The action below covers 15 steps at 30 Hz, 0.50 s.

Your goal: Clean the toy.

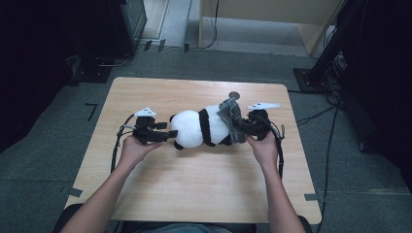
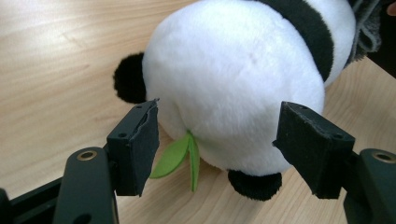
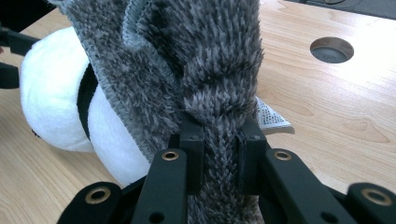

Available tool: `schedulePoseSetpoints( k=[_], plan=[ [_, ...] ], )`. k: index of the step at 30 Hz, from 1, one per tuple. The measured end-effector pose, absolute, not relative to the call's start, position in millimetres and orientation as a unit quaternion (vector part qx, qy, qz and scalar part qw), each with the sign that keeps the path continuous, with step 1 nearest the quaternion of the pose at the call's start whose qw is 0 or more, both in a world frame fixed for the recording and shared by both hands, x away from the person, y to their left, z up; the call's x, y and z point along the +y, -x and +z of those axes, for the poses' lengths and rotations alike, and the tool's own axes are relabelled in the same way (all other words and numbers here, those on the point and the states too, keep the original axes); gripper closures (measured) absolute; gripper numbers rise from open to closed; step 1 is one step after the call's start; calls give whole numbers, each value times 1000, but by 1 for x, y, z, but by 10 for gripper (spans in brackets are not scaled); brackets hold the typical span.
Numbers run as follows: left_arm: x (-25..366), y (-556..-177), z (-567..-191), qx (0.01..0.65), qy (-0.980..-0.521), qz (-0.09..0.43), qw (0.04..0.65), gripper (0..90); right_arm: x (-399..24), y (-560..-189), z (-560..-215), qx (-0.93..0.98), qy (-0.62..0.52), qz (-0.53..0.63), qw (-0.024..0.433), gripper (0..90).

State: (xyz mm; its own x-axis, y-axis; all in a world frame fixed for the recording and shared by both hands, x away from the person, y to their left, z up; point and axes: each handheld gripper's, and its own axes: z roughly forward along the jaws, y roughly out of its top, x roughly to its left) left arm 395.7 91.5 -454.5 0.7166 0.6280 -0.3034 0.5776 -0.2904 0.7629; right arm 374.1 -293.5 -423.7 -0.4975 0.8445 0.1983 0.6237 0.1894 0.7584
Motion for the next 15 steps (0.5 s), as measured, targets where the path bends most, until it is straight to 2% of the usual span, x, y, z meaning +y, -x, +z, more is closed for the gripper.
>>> schedulePoseSetpoints(
  k=[15],
  plan=[
    [92,-434,-438,303,-832,25,465,307,-295,-379,-423,770,-474,410,123,777]
  ],
)
